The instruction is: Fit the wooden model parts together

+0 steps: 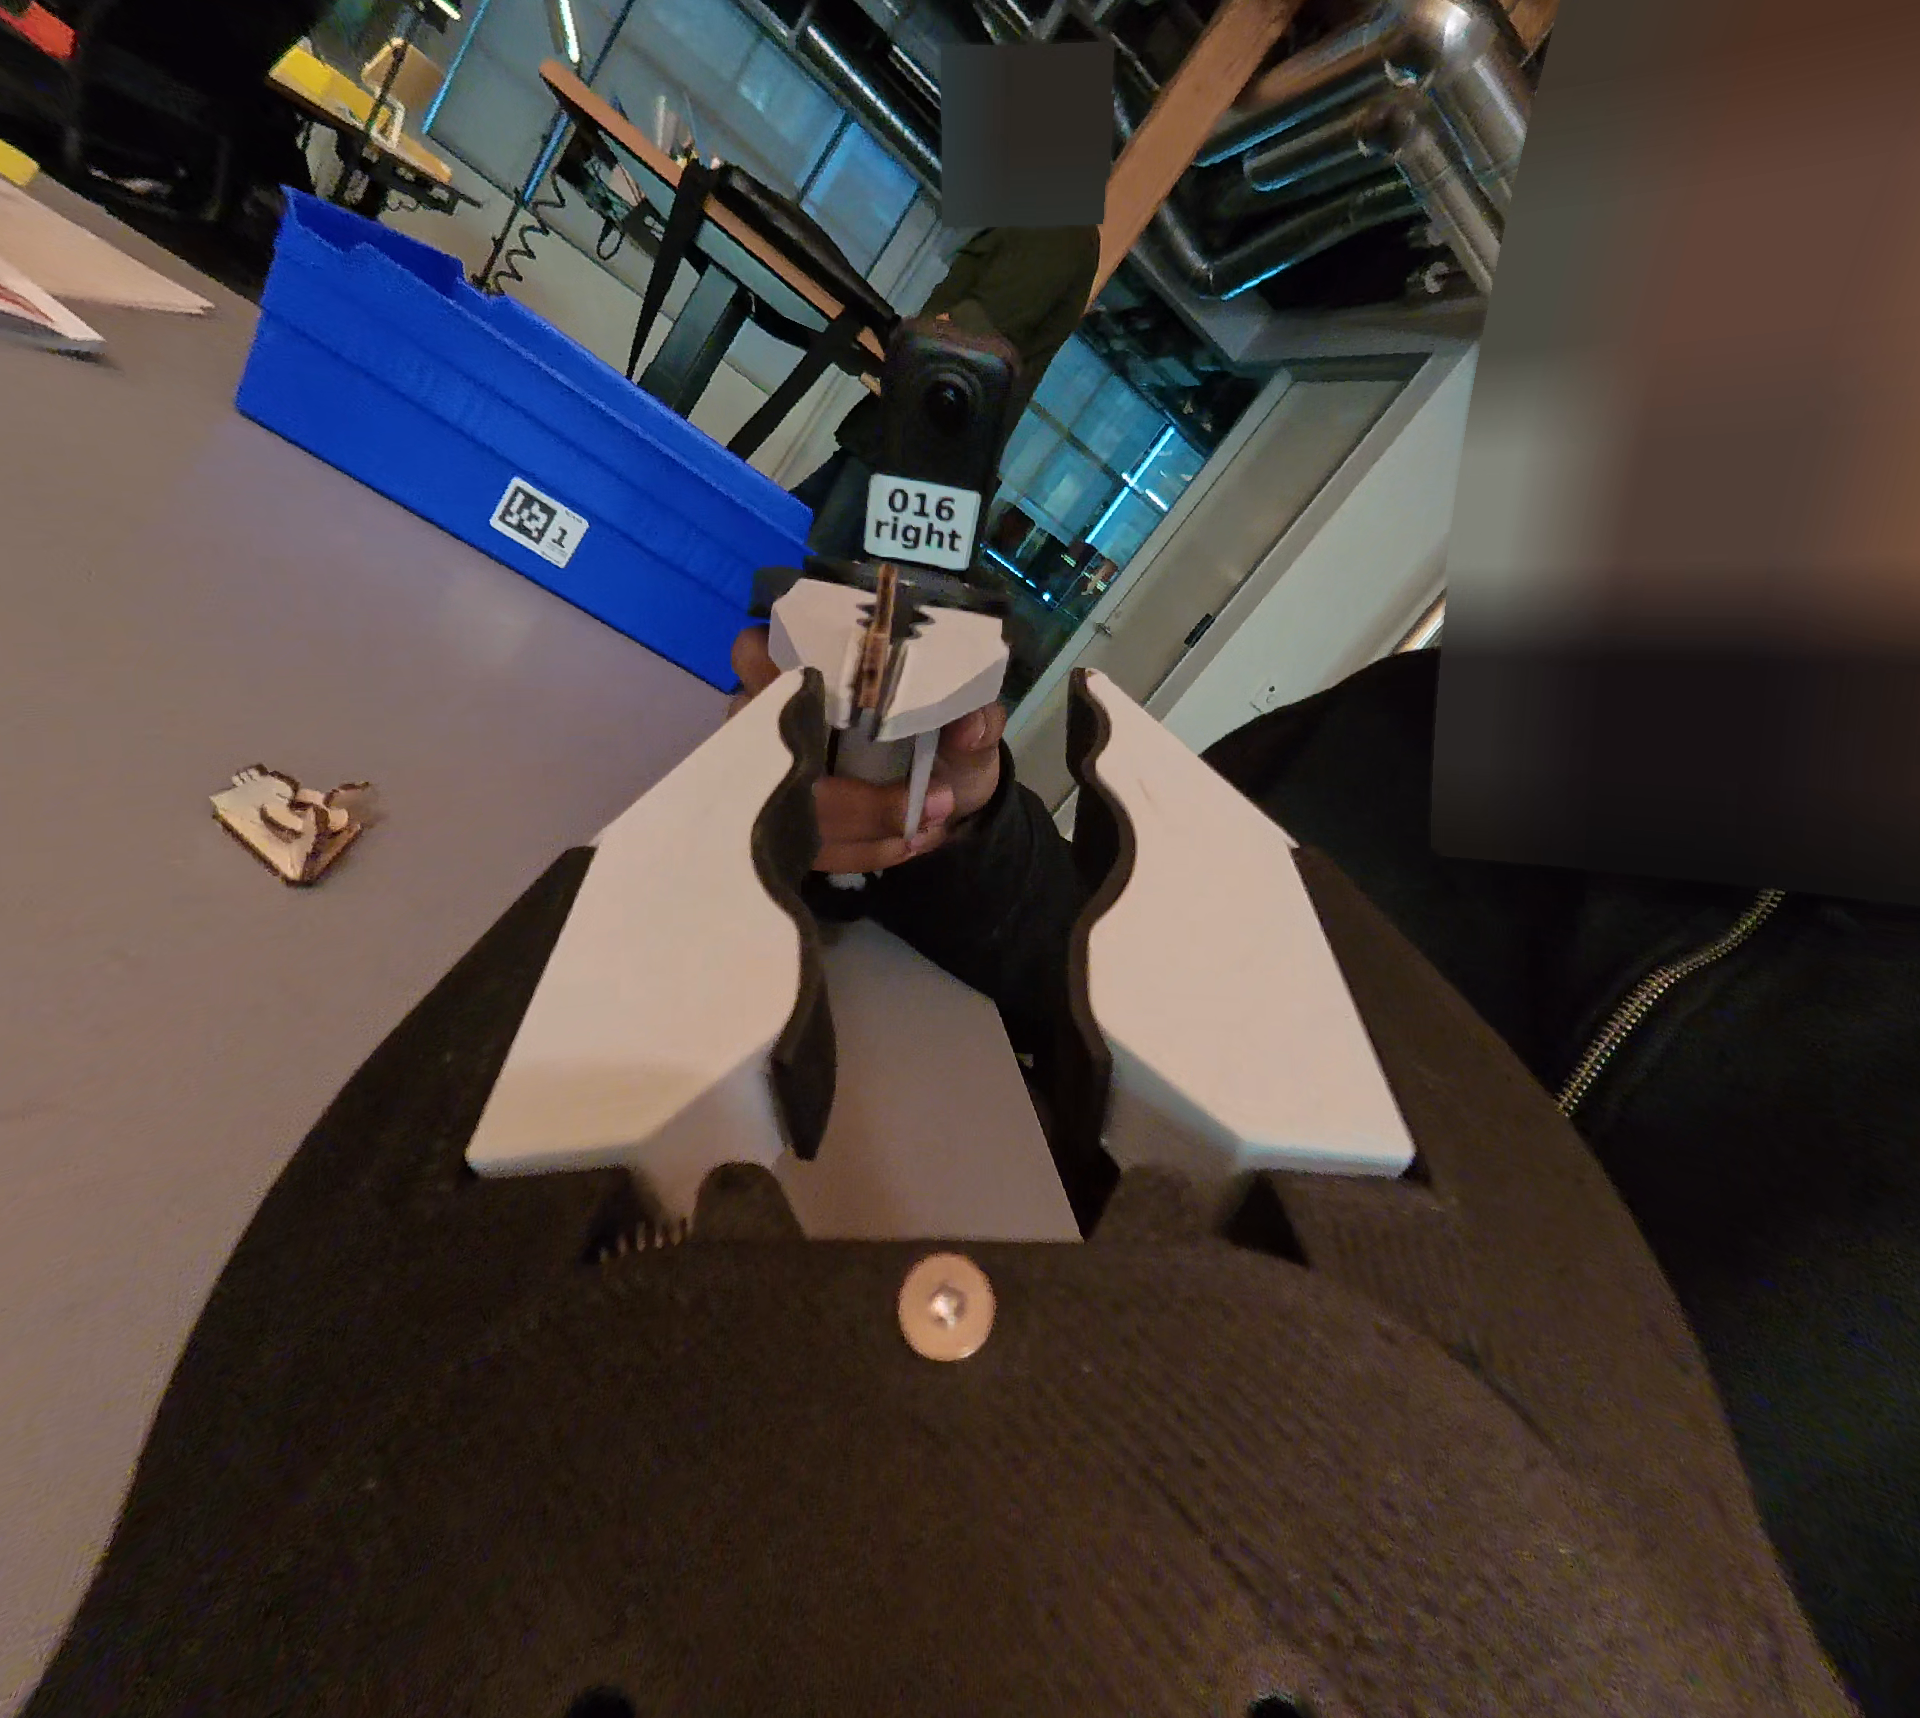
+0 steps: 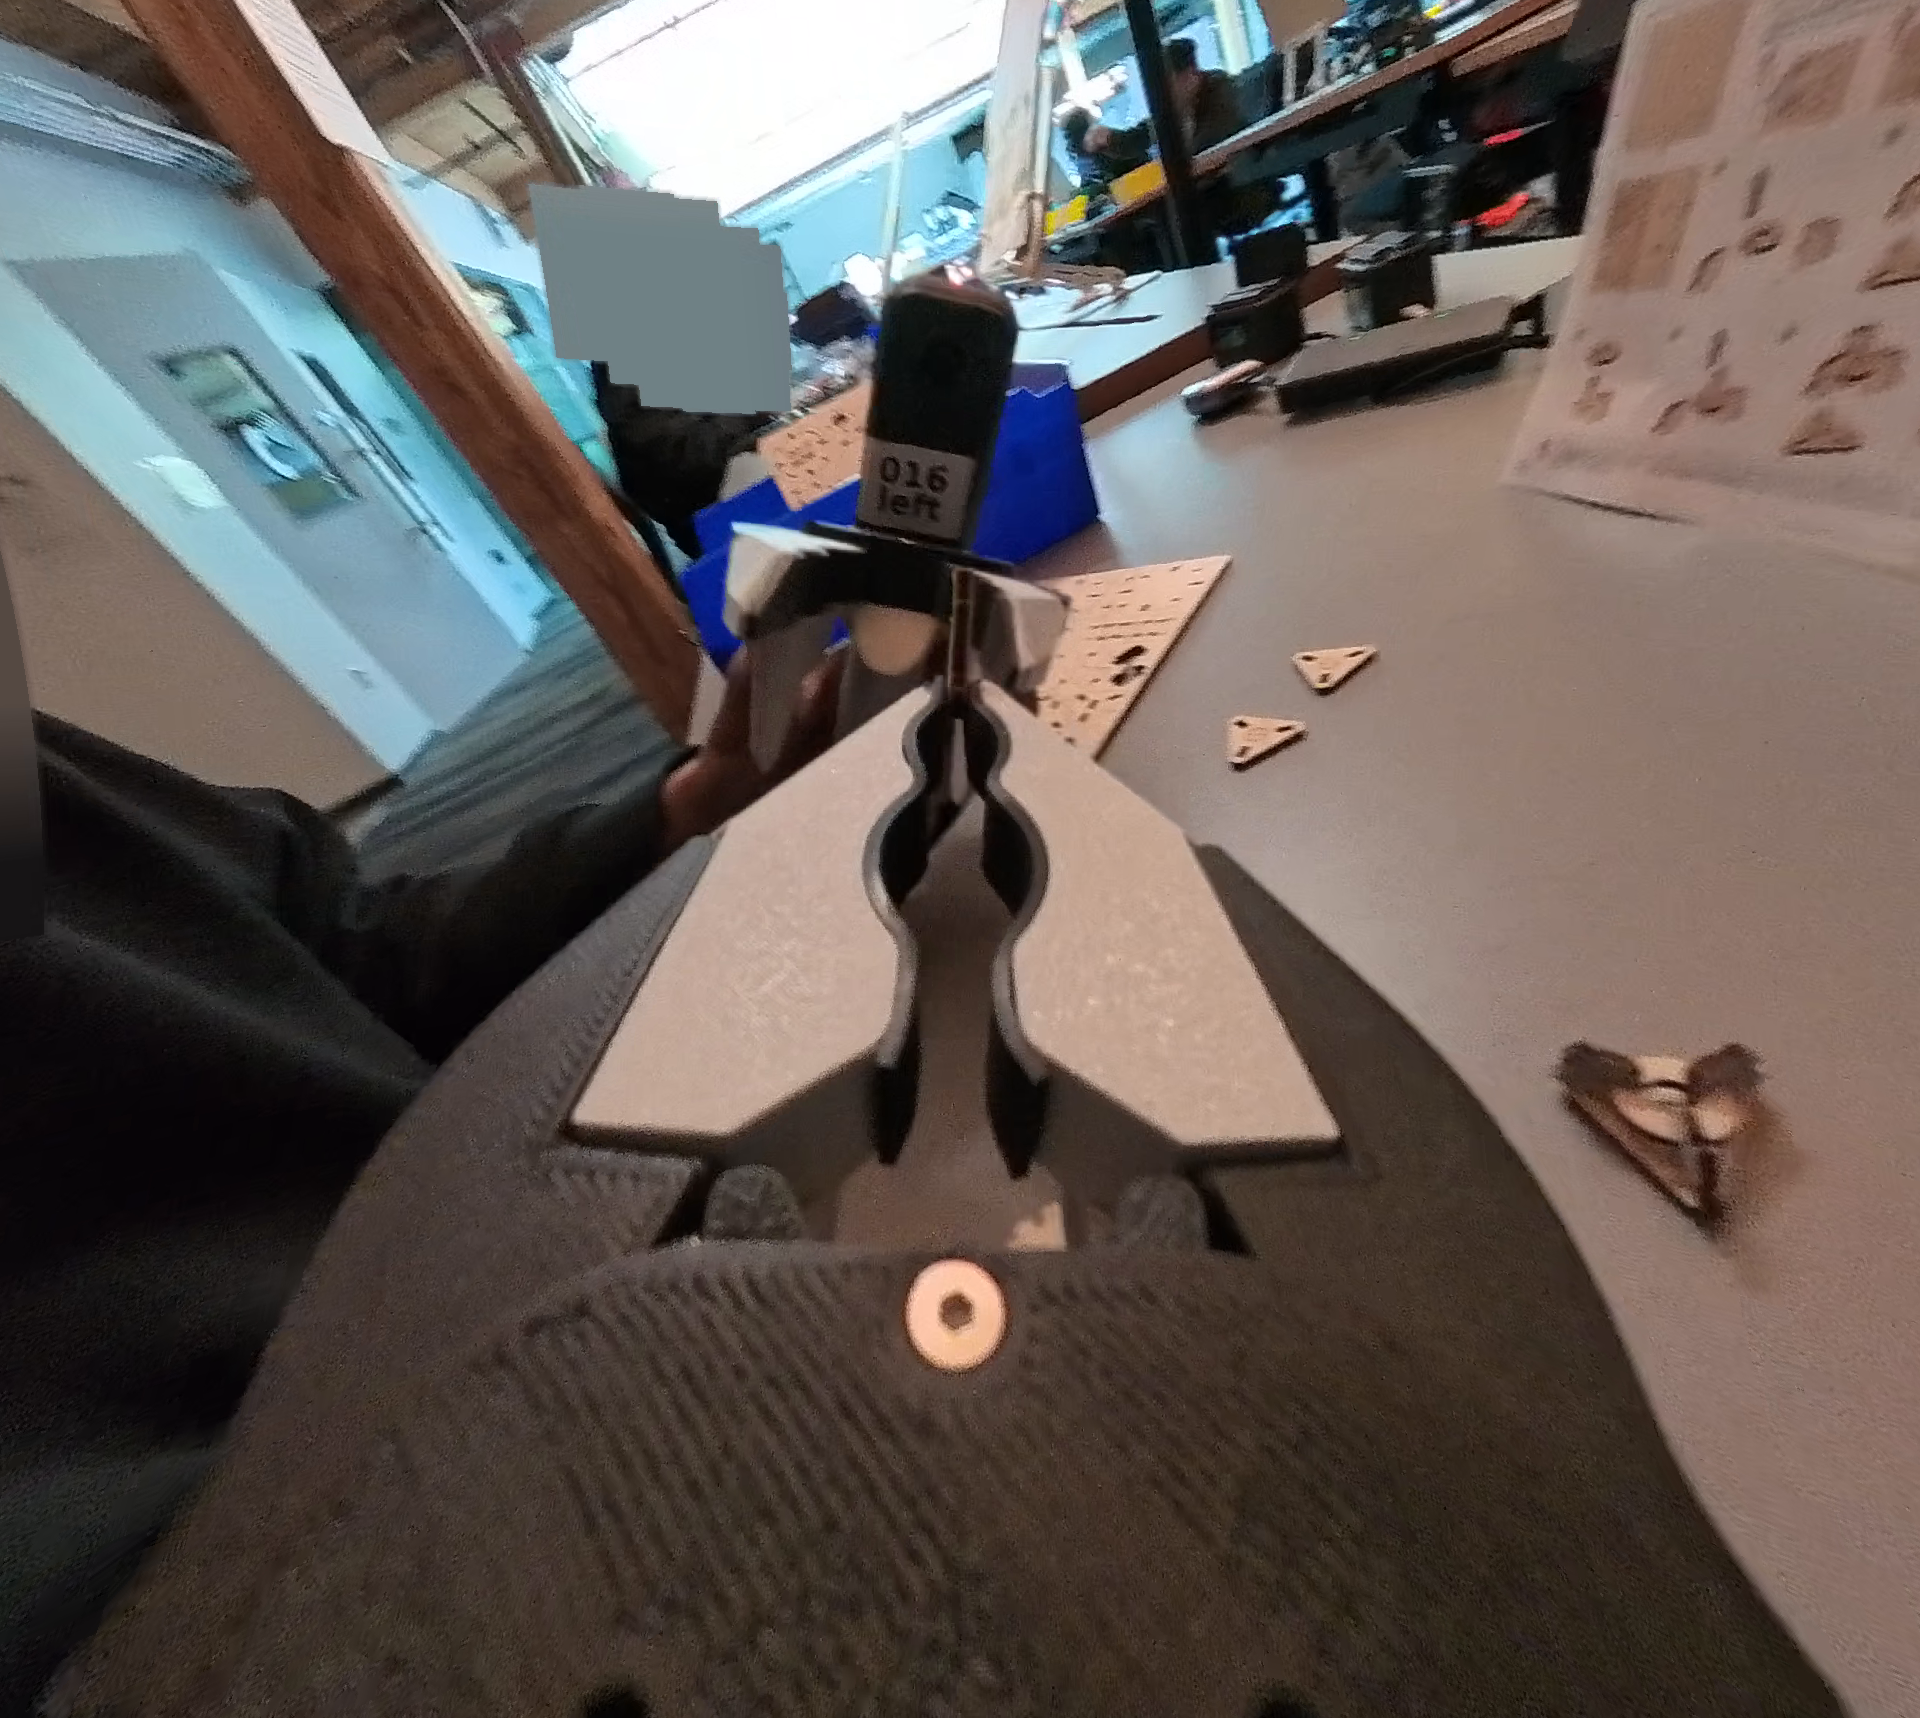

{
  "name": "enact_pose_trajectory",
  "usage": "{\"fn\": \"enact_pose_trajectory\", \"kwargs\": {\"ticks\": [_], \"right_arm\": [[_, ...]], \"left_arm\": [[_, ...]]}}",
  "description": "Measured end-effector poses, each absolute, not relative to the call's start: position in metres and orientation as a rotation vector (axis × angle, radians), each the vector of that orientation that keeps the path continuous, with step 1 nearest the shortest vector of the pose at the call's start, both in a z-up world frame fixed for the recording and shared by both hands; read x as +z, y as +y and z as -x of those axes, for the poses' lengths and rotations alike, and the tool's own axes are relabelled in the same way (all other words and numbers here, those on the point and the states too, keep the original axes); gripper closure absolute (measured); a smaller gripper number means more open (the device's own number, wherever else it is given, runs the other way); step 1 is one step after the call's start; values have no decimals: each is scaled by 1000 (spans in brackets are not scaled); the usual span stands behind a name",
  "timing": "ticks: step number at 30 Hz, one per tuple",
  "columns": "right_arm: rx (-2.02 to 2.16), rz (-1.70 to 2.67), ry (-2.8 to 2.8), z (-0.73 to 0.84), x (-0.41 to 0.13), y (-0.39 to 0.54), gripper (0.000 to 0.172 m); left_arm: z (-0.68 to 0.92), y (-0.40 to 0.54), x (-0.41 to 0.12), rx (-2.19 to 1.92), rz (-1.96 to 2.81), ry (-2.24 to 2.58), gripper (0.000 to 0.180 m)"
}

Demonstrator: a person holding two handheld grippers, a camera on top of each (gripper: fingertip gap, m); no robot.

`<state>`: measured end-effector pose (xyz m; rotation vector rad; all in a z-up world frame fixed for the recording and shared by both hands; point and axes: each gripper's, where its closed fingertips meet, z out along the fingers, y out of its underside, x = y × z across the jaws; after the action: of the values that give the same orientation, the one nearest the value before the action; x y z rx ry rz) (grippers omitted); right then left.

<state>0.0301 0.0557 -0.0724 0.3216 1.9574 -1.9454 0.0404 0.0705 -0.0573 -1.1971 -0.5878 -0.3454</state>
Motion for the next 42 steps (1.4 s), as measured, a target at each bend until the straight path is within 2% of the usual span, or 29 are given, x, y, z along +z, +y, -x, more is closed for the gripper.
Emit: {"fn": "enact_pose_trajectory", "kwargs": {"ticks": [2, 8, 12, 14, 20, 26, 30, 33, 34, 37, 42], "right_arm": [[-1920, -336, 1893, -33, -70, 56, 172], [-1875, -332, 1830, -44, -70, 53, 172], [-1877, -316, 1859, -46, -72, 53, 172], [-1866, -310, 1877, -46, -74, 52, 172], [-1842, -279, 1918, -51, -79, 51, 172], [-1837, -230, 2009, -54, -85, 50, 172], [-1951, -343, 2186, -19, -91, 63, 152], [-2014, -369, 2387, 8, -98, 85, 158], [-1979, -338, 2459, 9, -105, 90, 156], [-1758, -251, 2648, 1, -139, 95, 138], [-1478, -155, 2706, -28, -170, 83, 132]], "left_arm": [[-44, 72, -58, -347, 1193, -586, 138], [-45, 69, -67, -277, 1211, -622, 170], [-46, 68, -68, -289, 1205, -625, 170], [-48, 68, -65, -329, 1173, -614, 162], [-50, 69, -68, -321, 1198, -616, 177], [-51, 70, -73, -284, 1248, -624, 180], [-35, 53, -82, -72, 1297, -731, 180], [-24, 38, -92, 19, 1309, -832, 180], [-23, 36, -96, 32, 1328, -857, 180], [-18, 35, -107, 89, 1393, -905, 180], [-16, 41, -122, 137, 1502, -932, 180]]}}
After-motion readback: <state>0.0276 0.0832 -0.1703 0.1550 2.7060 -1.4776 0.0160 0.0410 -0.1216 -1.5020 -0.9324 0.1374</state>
